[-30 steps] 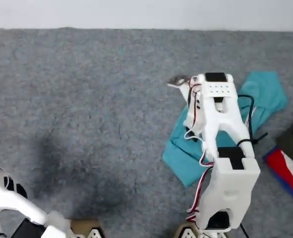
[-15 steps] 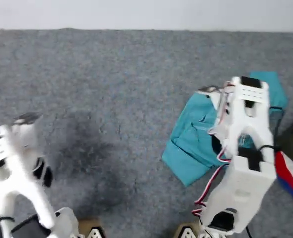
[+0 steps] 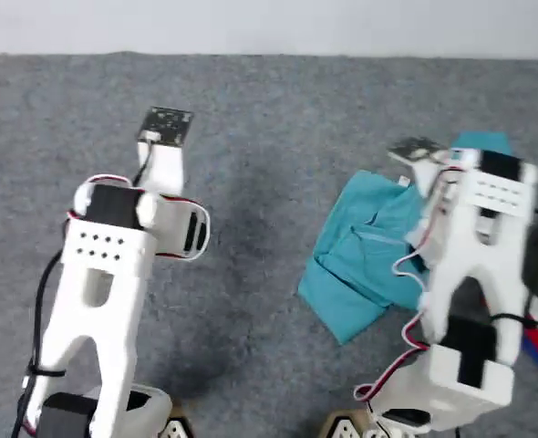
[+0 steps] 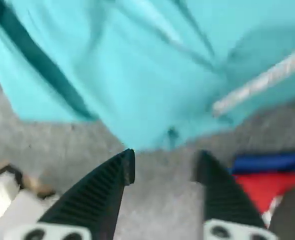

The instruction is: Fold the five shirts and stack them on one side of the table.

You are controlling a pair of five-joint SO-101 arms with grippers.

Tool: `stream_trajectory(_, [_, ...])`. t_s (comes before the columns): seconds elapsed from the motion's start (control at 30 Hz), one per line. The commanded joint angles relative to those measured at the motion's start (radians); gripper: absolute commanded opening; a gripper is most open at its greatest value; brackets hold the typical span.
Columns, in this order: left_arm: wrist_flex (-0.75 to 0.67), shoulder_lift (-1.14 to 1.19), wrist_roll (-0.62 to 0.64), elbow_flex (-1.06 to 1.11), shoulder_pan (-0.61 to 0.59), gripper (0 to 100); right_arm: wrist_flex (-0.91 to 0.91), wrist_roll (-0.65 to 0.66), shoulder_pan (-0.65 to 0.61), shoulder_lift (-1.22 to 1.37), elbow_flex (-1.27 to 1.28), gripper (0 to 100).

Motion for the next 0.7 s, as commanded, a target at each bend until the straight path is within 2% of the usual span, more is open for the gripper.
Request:
stream_trajectory(0.0, [0.032,0.000,0.044,-0.039,0.032,19,-0.111,-0.020,-0.076,0.002,0.018,39.5])
stream_trajectory(0.13, [0.123,-0.003,0.041,-0.044,0.011,19,-0.176,-0.020,-0.082,0.131,0.017,36.6])
stream_trajectory(0.23, [0.166,-0.003,0.041,-0.044,-0.040,19,-0.179,-0.020,-0.077,0.237,0.003,29.2])
stream_trajectory(0.43, [0.167,-0.003,-0.002,-0.038,-0.164,19,-0.131,-0.025,-0.073,0.383,-0.023,0.0])
stream_trajectory(0.5, [0.167,-0.003,-0.040,-0.038,-0.186,19,-0.090,-0.026,-0.073,0.381,-0.031,4.1])
stream_trajectory(0.67, [0.164,-0.003,-0.058,-0.038,-0.187,19,-0.018,-0.026,-0.071,0.300,-0.075,1.0])
